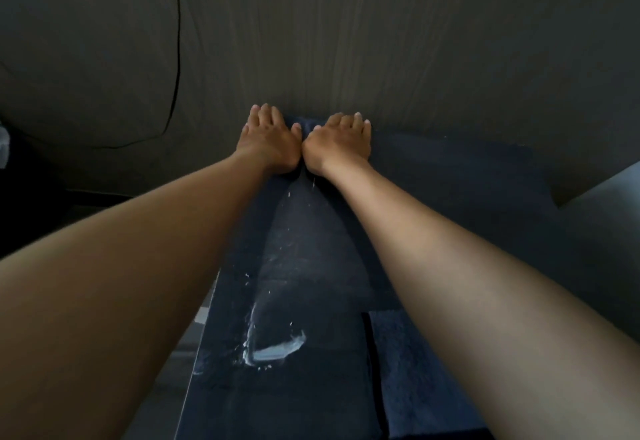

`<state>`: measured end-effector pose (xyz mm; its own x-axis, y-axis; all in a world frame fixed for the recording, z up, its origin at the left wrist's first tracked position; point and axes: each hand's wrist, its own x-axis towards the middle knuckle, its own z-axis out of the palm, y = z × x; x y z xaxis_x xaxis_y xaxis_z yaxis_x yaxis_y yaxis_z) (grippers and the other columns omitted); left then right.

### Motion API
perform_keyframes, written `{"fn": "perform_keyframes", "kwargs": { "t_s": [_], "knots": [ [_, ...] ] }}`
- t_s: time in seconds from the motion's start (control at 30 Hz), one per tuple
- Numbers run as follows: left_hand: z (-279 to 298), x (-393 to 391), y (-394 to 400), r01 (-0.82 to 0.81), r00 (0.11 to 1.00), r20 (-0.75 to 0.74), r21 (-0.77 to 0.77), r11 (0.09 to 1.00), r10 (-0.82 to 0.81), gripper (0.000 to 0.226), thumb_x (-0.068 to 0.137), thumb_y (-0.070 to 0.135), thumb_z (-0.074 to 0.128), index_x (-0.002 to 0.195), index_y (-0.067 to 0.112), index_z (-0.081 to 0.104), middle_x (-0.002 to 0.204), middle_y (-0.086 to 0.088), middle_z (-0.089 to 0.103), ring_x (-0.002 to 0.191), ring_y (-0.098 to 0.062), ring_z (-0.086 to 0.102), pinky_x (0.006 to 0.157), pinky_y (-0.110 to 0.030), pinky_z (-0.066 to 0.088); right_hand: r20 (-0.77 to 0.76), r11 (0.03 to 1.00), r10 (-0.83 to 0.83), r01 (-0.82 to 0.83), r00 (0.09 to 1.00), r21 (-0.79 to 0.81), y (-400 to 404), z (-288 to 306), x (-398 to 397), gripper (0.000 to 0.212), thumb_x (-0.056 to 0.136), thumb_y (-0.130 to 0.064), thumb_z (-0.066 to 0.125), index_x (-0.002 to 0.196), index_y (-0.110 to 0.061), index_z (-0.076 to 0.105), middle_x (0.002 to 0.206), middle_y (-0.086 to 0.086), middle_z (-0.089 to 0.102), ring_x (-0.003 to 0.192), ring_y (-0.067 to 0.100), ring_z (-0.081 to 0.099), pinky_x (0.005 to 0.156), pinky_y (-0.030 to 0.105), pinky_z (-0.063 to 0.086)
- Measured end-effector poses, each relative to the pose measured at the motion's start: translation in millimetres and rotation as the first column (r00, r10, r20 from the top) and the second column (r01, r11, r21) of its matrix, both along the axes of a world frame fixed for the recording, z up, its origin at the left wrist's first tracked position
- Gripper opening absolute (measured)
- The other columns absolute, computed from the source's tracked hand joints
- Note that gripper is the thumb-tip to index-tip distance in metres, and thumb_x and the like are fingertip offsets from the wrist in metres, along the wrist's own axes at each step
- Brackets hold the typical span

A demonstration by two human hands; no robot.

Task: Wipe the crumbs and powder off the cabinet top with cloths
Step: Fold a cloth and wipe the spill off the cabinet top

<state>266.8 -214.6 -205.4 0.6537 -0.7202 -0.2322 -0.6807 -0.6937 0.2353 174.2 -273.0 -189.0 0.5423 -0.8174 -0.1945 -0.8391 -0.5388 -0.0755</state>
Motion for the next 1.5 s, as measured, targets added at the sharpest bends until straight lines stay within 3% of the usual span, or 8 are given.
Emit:
{"fn": "perform_keyframes", "kwargs": {
  "t_s": [0.17,0.4,0.7,0.9,1.0,1.13,1.33,1.5],
  "knots": [
    [11.1,0.3,0.5,0.036,0.999,-0.001,0.016,0.999,-0.036,0.054,0.108,0.031,0.018,0.150,-0.003,0.020,0.157,-0.026,0.017,0.149,-0.034,0.010,0.121,-0.039,0.004,0.041,0.996,0.083,-0.082,0.996,-0.021,-4.5,-10.5,9.5,0.055,0.101,-0.038,0.015,0.148,-0.012,0.031,0.155,0.012,0.030,0.145,0.030,0.020,0.120,0.046,0.002],
    [2.5,-17.6,32.3,0.100,0.995,0.011,0.051,0.994,-0.101,0.061,0.108,0.030,0.016,0.152,-0.004,-0.009,0.162,-0.018,-0.015,0.149,-0.029,-0.018,0.120,-0.036,-0.013,0.069,0.991,0.098,-0.103,0.993,0.084,20.5,-20.0,-7.8,0.059,0.104,-0.034,0.014,0.156,-0.016,-0.008,0.162,0.009,-0.018,0.148,0.026,-0.020,0.120,0.042,-0.010],
    [-22.8,-53.2,109.6,0.241,0.968,0.076,-0.046,0.969,-0.237,0.068,0.104,0.039,0.019,0.155,-0.001,-0.002,0.164,-0.016,-0.008,0.152,-0.029,-0.010,0.123,-0.044,0.001,0.113,0.997,0.037,-0.045,0.993,0.067,102.7,-23.3,-66.1,0.061,0.104,-0.034,0.017,0.155,-0.012,-0.008,0.161,0.011,-0.019,0.148,0.025,-0.019,0.120,0.041,-0.009],
    [-33.6,-79.0,161.8,0.269,0.959,0.091,0.003,0.963,-0.268,0.095,0.080,0.050,-0.020,0.151,-0.011,-0.001,0.161,-0.027,-0.006,0.151,-0.034,-0.011,0.123,-0.045,0.000,0.126,0.997,0.010,-0.019,0.992,0.069,160.0,-17.8,-100.5,0.064,0.104,-0.034,0.020,0.155,-0.010,-0.008,0.161,0.013,-0.018,0.148,0.027,-0.017,0.121,0.042,-0.007],
    [-27.8,-96.1,184.0,0.284,0.954,0.102,-0.011,0.959,-0.281,0.091,0.083,0.047,-0.017,0.151,-0.011,0.000,0.161,-0.027,-0.005,0.151,-0.035,-0.010,0.123,-0.044,-0.002,0.104,0.997,0.009,-0.017,0.995,0.076,181.2,-12.9,-114.0,0.064,0.104,-0.034,0.021,0.155,-0.010,-0.008,0.161,0.014,-0.019,0.148,0.028,-0.017,0.121,0.043,-0.006],
    [-16.3,-122.4,213.3,0.265,0.964,0.027,-0.108,0.958,-0.264,0.077,0.092,0.043,0.012,0.156,0.000,0.003,0.164,-0.017,-0.002,0.152,-0.030,-0.004,0.124,-0.042,0.001,0.080,0.995,0.016,-0.023,0.997,0.093,206.0,-7.6,-133.9,0.065,0.103,-0.034,0.021,0.155,-0.008,-0.007,0.161,0.017,-0.018,0.149,0.030,-0.015,0.121,0.044,-0.003],
    [-30.2,-134.9,244.5,0.303,0.951,0.063,0.000,0.953,-0.302,0.094,0.083,0.052,-0.015,0.152,-0.010,0.000,0.161,-0.026,-0.006,0.151,-0.035,-0.010,0.123,-0.045,0.002,0.076,0.993,0.037,-0.046,0.996,0.108,241.5,-2.7,-159.3,0.067,0.103,-0.037,0.021,0.155,-0.006,-0.008,0.160,0.018,-0.018,0.148,0.031,-0.016,0.121,0.044,-0.003],
    [-19.2,-162.1,270.8,0.320,0.944,0.085,0.013,0.947,-0.319,0.082,0.090,0.044,-0.002,0.152,-0.009,-0.001,0.161,-0.025,-0.008,0.150,-0.035,-0.012,0.123,-0.041,-0.006,0.081,0.997,0.022,-0.029,0.996,0.077,268.0,-13.4,-176.8,0.065,0.104,-0.034,0.023,0.155,-0.007,-0.009,0.160,0.018,-0.018,0.148,0.031,-0.016,0.121,0.044,-0.003]
  ]
}}
